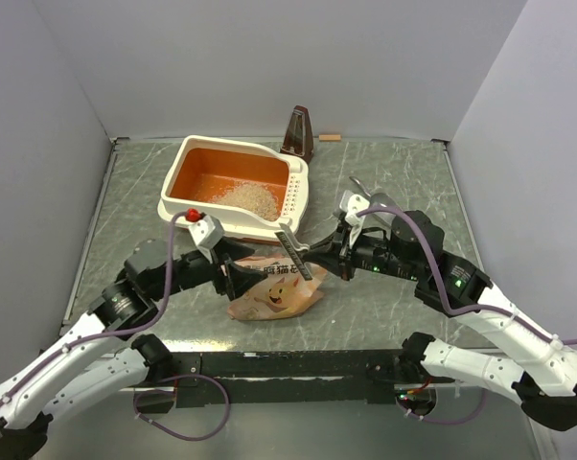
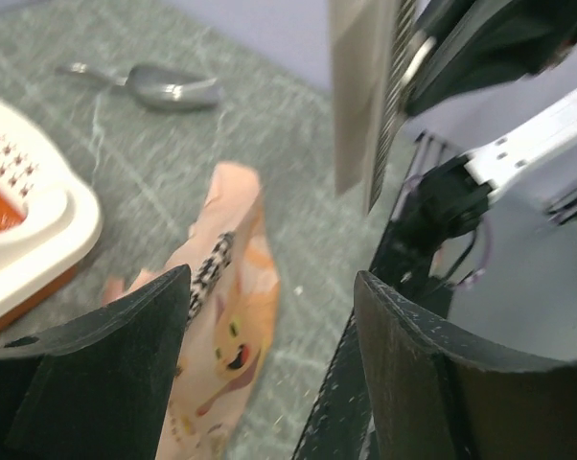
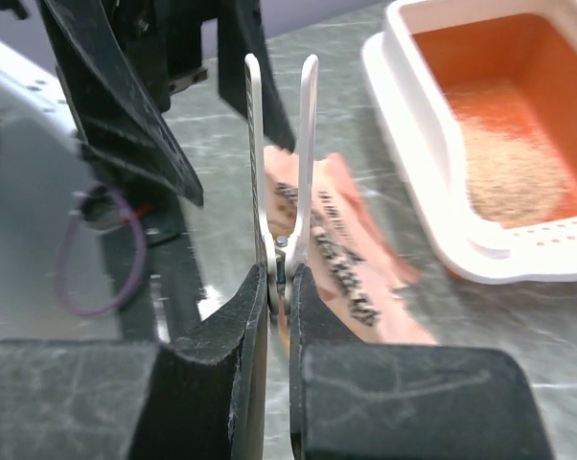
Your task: Fill the litter box with clean litter
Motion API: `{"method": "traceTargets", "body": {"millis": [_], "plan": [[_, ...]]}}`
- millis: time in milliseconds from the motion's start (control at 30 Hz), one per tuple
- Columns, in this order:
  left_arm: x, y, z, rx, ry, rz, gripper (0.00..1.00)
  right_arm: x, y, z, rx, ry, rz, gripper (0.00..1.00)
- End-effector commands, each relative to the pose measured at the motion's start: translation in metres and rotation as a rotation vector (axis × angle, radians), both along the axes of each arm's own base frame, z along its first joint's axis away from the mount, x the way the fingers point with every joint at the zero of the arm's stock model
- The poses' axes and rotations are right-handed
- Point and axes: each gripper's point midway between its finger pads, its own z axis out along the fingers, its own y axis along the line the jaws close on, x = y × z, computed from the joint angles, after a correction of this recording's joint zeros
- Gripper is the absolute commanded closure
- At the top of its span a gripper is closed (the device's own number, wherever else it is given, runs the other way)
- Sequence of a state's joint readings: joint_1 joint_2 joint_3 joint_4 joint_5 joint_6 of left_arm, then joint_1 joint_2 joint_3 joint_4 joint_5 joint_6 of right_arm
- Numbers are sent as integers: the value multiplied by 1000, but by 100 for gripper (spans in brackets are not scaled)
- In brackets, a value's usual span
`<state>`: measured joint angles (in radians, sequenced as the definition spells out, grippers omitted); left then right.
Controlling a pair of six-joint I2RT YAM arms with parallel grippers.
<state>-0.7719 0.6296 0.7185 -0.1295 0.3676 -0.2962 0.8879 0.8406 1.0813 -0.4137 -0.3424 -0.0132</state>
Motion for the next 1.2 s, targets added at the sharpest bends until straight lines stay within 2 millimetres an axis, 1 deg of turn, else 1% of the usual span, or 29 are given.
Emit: {"method": "traceTargets", "body": {"millis": [0, 67, 100, 200, 233, 300, 367, 467, 600, 633, 700, 733, 767, 833, 867, 933, 967, 1033, 1067, 1100, 1133, 1167], "plan": [[20, 2, -29, 121, -12, 63, 30, 18, -6, 10, -8, -162, -32, 100], [25, -1, -42, 175, -9, 58, 31, 23, -9, 12, 2, -197, -41, 100], [26, 0, -48, 200, 1, 62, 32, 22, -7, 11, 13, -215, -19, 100], [34, 0, -61, 270, -1, 70, 32, 21, -9, 12, 40, -264, -1, 100], [35, 1, -69, 309, -4, 68, 32, 22, -10, 11, 44, -262, -3, 100], [37, 3, -76, 345, -5, 65, 32, 27, -12, 8, 43, -250, -18, 100], [37, 4, -87, 394, -12, 48, 32, 30, -12, 6, 46, -226, -18, 100], [45, 10, -97, 451, -49, 67, 30, 27, -11, 5, 57, -211, 3, 100], [42, 8, -108, 486, -52, 25, 30, 25, -11, 0, 57, -197, 17, 100], [40, 7, -114, 496, -46, 9, 30, 26, -12, 0, 56, -196, 14, 100], [35, 5, -121, 495, -36, -25, 30, 28, -11, -6, 44, -184, 9, 100], [33, 4, -128, 510, -25, -45, 31, 29, -11, -7, 41, -180, 8, 100], [30, 2, -131, 512, -23, -69, 33, 29, -10, -8, 43, -178, 16, 100], [32, 2, -138, 528, -13, -66, 37, 32, -11, -9, 51, -177, 14, 100], [34, 3, -140, 537, -13, -60, 42, 31, -9, -9, 59, -176, 26, 100], [35, 4, -147, 559, -6, -60, 48, 36, -10, -12, 59, -159, 25, 100], [35, 4, -148, 563, -7, -61, 55, 37, -9, -12, 58, -153, 28, 100], [37, 6, -151, 572, -6, -49, 63, 41, -6, -19, 45, -136, 52, 100], [38, 7, -153, 577, -6, -41, 71, 47, -8, -20, 40, -134, 43, 100], [39, 7, -153, 580, -13, -41, 74, 52, -6, -27, 24, -114, 47, 100], [38, 8, -154, 580, -12, -43, 77, 52, -4, -31, 20, -104, 71, 100], [39, 8, -152, 577, -15, -37, 84, 55, -5, -33, 15, -99, 81, 100]]}}
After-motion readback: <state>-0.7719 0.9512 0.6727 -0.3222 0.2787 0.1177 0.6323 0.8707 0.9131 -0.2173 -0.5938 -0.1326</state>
